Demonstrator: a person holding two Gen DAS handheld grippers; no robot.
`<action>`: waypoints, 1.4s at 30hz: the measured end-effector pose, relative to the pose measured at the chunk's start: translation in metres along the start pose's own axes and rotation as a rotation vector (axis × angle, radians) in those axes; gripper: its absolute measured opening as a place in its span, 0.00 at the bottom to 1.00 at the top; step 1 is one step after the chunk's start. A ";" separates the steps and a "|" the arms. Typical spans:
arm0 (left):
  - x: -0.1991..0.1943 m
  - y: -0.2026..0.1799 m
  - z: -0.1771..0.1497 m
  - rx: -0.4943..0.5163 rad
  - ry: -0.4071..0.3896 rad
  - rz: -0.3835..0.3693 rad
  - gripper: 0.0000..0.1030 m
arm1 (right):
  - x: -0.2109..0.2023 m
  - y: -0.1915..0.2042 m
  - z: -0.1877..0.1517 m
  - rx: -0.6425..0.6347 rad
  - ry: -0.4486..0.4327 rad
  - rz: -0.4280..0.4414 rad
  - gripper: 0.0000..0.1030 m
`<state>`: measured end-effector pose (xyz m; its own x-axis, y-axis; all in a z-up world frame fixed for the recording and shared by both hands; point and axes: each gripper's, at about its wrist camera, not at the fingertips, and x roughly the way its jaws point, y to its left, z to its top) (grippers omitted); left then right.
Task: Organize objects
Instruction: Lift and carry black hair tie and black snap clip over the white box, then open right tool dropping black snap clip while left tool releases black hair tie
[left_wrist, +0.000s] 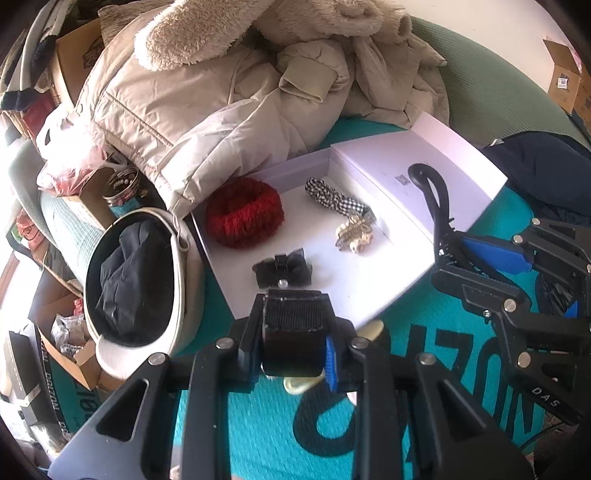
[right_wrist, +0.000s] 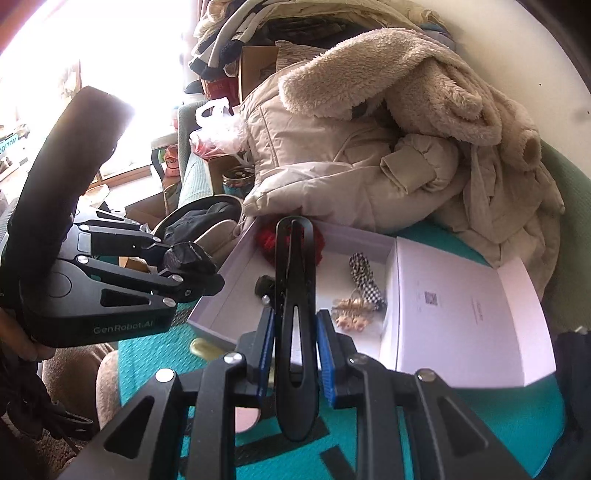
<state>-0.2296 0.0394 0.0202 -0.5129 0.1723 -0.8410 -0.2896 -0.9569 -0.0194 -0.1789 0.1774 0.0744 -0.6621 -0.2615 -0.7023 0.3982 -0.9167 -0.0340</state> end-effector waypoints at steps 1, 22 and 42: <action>0.003 0.001 0.004 0.000 0.000 -0.001 0.24 | 0.003 -0.002 0.003 -0.001 -0.001 0.001 0.21; 0.073 0.030 0.058 0.004 0.011 0.012 0.24 | 0.082 -0.039 0.033 0.028 0.039 0.032 0.21; 0.139 0.028 0.075 0.038 0.049 0.006 0.24 | 0.137 -0.073 0.038 0.095 0.077 0.030 0.21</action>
<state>-0.3698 0.0543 -0.0563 -0.4744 0.1543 -0.8667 -0.3178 -0.9481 0.0052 -0.3229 0.1968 0.0075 -0.5986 -0.2687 -0.7546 0.3528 -0.9342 0.0528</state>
